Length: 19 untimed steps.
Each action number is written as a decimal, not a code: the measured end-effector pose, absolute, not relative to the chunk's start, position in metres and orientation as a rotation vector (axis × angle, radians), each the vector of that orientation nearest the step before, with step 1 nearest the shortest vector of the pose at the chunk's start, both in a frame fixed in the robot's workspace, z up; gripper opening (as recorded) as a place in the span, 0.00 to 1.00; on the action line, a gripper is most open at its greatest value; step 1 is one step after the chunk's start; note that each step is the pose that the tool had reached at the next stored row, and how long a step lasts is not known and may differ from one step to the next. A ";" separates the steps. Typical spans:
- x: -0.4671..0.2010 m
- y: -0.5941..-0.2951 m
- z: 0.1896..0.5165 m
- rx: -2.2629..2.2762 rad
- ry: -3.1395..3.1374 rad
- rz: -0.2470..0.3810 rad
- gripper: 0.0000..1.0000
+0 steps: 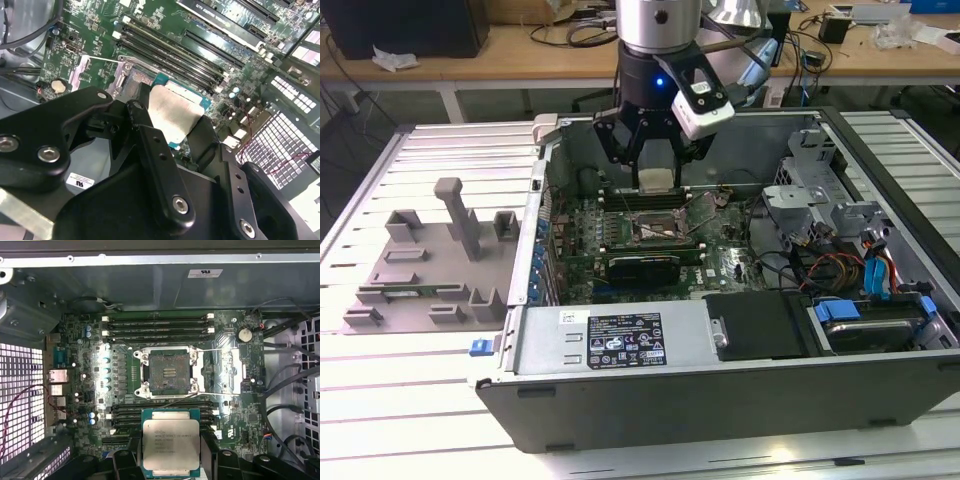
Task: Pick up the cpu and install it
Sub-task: 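Pick up the cpu and move it towards the insertion slot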
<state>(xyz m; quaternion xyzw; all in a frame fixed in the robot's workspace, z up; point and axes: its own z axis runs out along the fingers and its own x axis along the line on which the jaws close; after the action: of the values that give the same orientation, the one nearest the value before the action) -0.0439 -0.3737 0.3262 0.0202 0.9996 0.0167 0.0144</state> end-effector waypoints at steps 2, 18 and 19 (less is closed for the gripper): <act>-0.044 -0.374 0.323 0.063 3.112 0.052 0.55; -0.041 -0.348 0.285 0.064 3.128 0.052 0.55; -0.041 -0.346 0.283 0.064 3.129 0.052 0.55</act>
<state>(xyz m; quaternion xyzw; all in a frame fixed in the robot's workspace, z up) -0.0410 -0.3459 0.2834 0.0204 0.9996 0.0165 0.0056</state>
